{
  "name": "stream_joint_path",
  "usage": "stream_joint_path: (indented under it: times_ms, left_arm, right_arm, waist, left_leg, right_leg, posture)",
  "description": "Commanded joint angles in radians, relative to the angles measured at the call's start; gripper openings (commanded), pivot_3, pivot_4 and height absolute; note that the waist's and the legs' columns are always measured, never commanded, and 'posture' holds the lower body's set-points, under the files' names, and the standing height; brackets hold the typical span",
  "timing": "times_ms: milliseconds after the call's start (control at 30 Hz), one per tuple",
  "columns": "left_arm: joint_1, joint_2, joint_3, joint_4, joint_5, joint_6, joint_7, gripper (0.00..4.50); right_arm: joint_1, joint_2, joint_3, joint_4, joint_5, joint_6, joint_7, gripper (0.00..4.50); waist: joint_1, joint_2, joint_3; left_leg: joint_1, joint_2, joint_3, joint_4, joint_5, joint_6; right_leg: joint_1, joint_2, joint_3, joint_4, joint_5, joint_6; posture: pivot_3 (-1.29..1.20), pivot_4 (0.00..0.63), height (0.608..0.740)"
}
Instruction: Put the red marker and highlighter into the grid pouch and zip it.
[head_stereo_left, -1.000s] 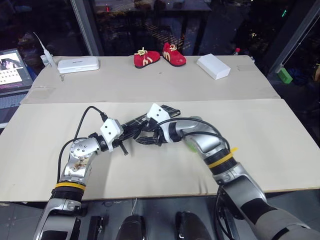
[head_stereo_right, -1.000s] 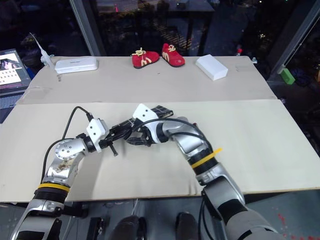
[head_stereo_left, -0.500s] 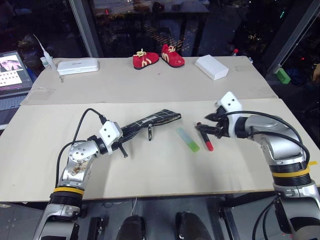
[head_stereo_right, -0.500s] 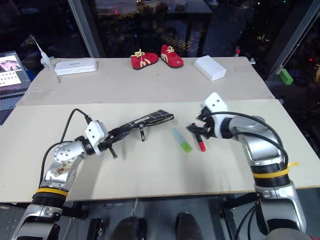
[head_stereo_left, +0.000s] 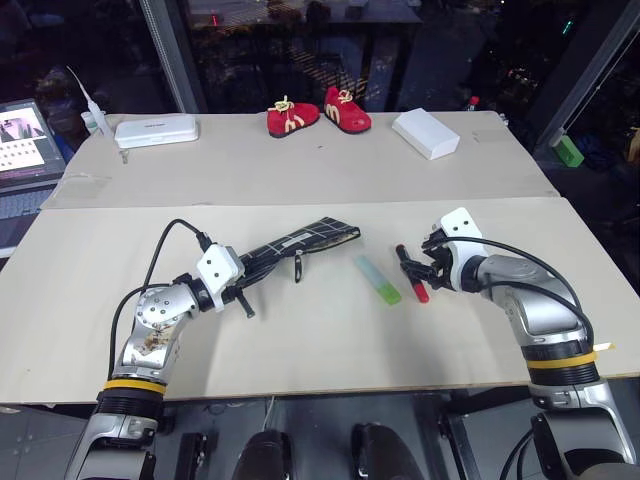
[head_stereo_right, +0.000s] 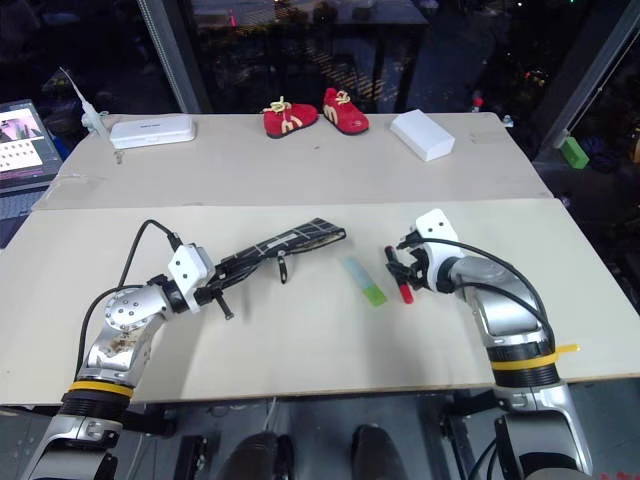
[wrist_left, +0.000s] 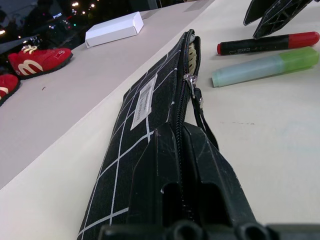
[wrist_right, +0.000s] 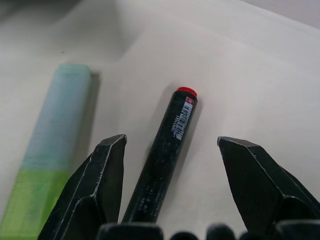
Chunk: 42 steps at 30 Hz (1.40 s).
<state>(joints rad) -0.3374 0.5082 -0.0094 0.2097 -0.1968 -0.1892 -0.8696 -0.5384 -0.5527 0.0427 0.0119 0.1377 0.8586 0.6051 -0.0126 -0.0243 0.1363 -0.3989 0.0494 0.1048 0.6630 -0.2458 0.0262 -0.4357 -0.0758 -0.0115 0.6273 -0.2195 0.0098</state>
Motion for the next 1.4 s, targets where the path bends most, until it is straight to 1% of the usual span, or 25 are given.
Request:
stream_joint_path:
  times_ms: [33,133,233,267,333,400,433,600,700,733,800,867,933,1067,1167,1400]
  left_arm:
    - [-0.015,0.015,0.026,-0.028,-0.015,0.005,0.004,0.0]
    - [-0.014,0.018,0.028,-0.028,-0.014,0.004,0.0,0.0]
    - [-0.012,0.02,0.03,-0.032,-0.014,0.006,-0.001,0.0]
    - [-0.011,0.021,0.03,-0.034,-0.014,0.006,-0.001,0.0]
    - [-0.011,0.024,0.031,-0.036,-0.015,0.006,-0.002,0.0]
    - [-0.012,0.027,0.032,-0.04,-0.016,0.008,-0.003,0.0]
    - [-0.013,0.029,0.033,-0.041,-0.017,0.009,-0.005,0.0]
    - [-0.014,0.034,0.035,-0.048,-0.023,0.013,-0.012,0.0]
    - [-0.012,0.037,0.035,-0.054,-0.025,0.016,-0.014,0.0]
    - [-0.011,0.037,0.035,-0.056,-0.026,0.018,-0.014,0.0]
    - [-0.013,0.039,0.034,-0.056,-0.026,0.022,-0.018,0.0]
    - [-0.017,0.04,0.034,-0.054,-0.027,0.024,-0.022,0.0]
    - [-0.023,0.039,0.033,-0.048,-0.027,0.024,-0.024,0.0]
    - [-0.031,0.034,0.031,-0.039,-0.031,0.022,-0.031,0.0]
    - [-0.03,0.028,0.028,-0.04,-0.032,0.021,-0.033,0.0]
    - [-0.034,0.013,0.022,-0.035,-0.03,0.021,-0.04,0.0]
  right_arm:
    - [-0.001,0.019,0.02,-0.001,-0.004,-0.002,-0.016,3.27]
    - [0.016,0.03,0.045,0.015,-0.014,-0.01,-0.023,3.27]
    - [0.026,0.035,0.055,0.042,-0.026,-0.034,-0.036,2.53]
    - [0.029,0.036,0.052,0.049,-0.025,-0.041,-0.039,2.14]
    - [0.025,0.034,0.041,0.063,-0.019,-0.055,-0.039,1.59]
    - [0.018,0.031,0.036,0.07,-0.016,-0.071,-0.036,0.76]
    - [0.013,0.03,0.036,0.071,-0.015,-0.079,-0.033,0.5]
    - [-0.022,0.037,0.044,0.093,-0.033,-0.127,-0.049,0.48]
    - [-0.059,0.046,0.036,0.086,-0.044,-0.242,-0.056,0.48]
    - [-0.069,0.049,0.029,0.07,-0.034,-0.284,-0.04,0.48]
    - [-0.09,0.022,0.041,0.005,-0.026,-0.442,0.042,0.48]
    - [-0.098,-0.011,0.066,-0.039,-0.032,-0.554,0.12,0.48]
    - [-0.102,-0.051,0.11,-0.043,-0.083,-0.642,0.167,0.48]
    - [-0.112,-0.087,0.185,-0.023,-0.18,-0.779,0.198,0.48]
    - [-0.106,-0.091,0.224,-0.012,-0.234,-0.841,0.204,0.48]
    - [-0.134,-0.076,0.291,0.083,-0.38,-0.964,0.155,0.48]
  waist:
    - [-0.002,0.0,0.0]
    - [-0.001,0.0,0.0]
    - [-0.002,0.0,0.0]
    - [-0.001,0.0,0.0]
    - [-0.001,0.0,0.0]
    - [-0.001,0.0,0.0]
    - [-0.001,0.0,0.0]
    - [-0.001,0.0,0.0]
    - [-0.002,0.0,0.0]
    - [-0.003,0.0,0.0]
    - [-0.006,0.0,0.0]
    - [-0.005,0.0,0.0]
    - [-0.002,0.0,0.0]
    - [0.001,0.0,0.0]
    - [0.0,0.0,0.0]
    - [0.0,0.0,0.0]
  left_leg:
    - [0.0,0.0,0.0,0.0,0.0,0.0]
    - [0.0,0.0,0.0,0.0,0.0,0.0]
    - [0.001,0.0,0.0,0.0,0.0,0.0]
    - [0.001,0.0,0.0,0.0,0.0,0.0]
    - [0.002,0.0,0.0,0.0,0.0,0.0]
    - [0.004,0.0,0.0,0.0,0.0,0.0]
    - [0.005,0.0,0.0,0.0,0.0,0.0]
    - [0.009,0.0,-0.001,0.0,0.0,0.0]
    - [0.008,0.0,-0.001,0.0,0.0,0.0]
    - [0.008,0.0,-0.001,0.0,0.0,0.0]
    - [0.008,0.0,-0.001,0.0,0.0,0.0]
    - [0.007,0.0,-0.001,-0.001,0.0,0.0]
    - [0.007,0.0,-0.002,-0.001,0.0,0.001]
    - [0.009,0.0,-0.001,-0.001,0.0,0.001]
    - [0.009,0.0,-0.001,-0.001,0.0,0.001]
    - [0.009,0.0,0.0,-0.001,0.0,0.001]
  right_leg:
    - [0.0,0.0,0.0,0.0,0.0,0.0]
    - [0.0,0.0,0.0,0.001,0.0,0.0]
    - [0.001,0.0,0.0,0.0,0.0,0.0]
    - [0.001,0.0,0.0,0.0,0.0,0.0]
    - [0.002,0.0,0.0,0.0,0.0,0.0]
    - [0.004,0.0,0.0,0.0,0.0,0.0]
    - [0.005,0.0,0.0,0.0,0.0,0.0]
    - [0.01,0.0,0.0,-0.001,0.0,0.0]
    - [0.009,0.0,-0.001,-0.001,0.0,0.0]
    - [0.009,0.0,0.0,-0.001,0.0,0.0]
    - [0.008,0.0,0.0,-0.001,0.0,0.0]
    - [0.008,0.0,0.0,-0.001,0.0,0.001]
    - [0.008,0.0,-0.001,-0.001,-0.001,0.001]
    - [0.01,-0.001,-0.001,-0.003,-0.001,0.001]
    - [0.01,-0.001,-0.001,-0.002,-0.001,0.001]
    - [0.01,0.0,-0.001,-0.002,-0.001,0.001]
  posture:
    - [0.0,0.15,0.74]
    - [0.0,0.15,0.74]
    - [0.0,0.15,0.74]
    - [0.0,0.15,0.74]
    - [0.0,0.15,0.74]
    - [0.0,0.15,0.74]
    - [0.0,0.15,0.74]
    - [0.0,0.15,0.74]
    - [0.0,0.15,0.74]
    - [0.0,0.15,0.74]
    - [0.0,0.15,0.74]
    - [0.0,0.15,0.74]
    - [0.0,0.15,0.74]
    - [0.0,0.15,0.74]
    - [0.0,0.15,0.74]
    - [0.0,0.15,0.74]
